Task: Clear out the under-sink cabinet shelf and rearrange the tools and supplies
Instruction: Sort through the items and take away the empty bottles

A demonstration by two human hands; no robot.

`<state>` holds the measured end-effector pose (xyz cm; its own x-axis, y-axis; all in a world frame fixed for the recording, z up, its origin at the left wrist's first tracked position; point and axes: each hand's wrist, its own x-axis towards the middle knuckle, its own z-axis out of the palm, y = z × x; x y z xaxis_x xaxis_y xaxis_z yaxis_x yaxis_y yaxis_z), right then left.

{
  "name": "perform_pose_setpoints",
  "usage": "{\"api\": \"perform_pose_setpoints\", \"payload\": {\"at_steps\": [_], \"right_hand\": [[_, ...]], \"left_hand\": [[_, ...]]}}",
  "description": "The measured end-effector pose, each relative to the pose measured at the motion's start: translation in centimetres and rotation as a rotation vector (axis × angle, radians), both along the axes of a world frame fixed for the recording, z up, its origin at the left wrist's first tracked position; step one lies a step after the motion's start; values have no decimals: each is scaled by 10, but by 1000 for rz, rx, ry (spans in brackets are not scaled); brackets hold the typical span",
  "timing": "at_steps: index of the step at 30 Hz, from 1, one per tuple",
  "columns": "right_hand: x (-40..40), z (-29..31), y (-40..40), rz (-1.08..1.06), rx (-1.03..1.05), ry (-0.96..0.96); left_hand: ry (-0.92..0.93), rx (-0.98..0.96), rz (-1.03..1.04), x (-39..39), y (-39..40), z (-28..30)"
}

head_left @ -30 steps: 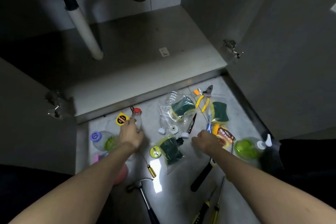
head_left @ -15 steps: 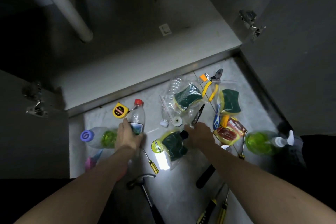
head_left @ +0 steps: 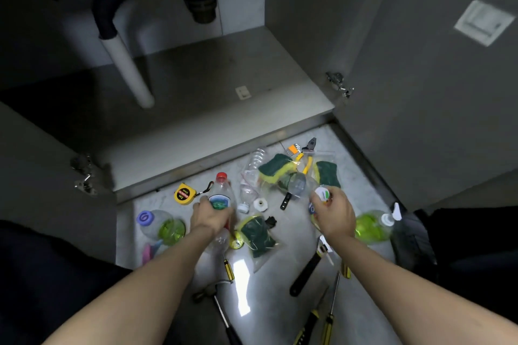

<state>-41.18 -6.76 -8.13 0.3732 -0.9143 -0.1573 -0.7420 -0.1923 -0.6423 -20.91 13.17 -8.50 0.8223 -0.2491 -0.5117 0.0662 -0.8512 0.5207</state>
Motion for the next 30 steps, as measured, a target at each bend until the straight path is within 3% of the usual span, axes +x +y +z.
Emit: {"api": "perform_pose_setpoints", "payload": {"at_steps": [6,12,17,23,30], "right_hand": [[0,51,-5,-60,-36,-283],[17,110,-2,-104,46,-420],[44,193,-9,41,29,-563],[50,315,-16,198,-147,-682],[-35,405,-30,158,-408,-854]], "left_hand": [[-60,-165,-2,-17,-9,52],[-31,-347,-60,-37,-15,105],[-9,-637,-86,-55,-35,166],[-91,-879,-199,-83,-61,251],[-76,-1149,-221,-121,-89,358]]}}
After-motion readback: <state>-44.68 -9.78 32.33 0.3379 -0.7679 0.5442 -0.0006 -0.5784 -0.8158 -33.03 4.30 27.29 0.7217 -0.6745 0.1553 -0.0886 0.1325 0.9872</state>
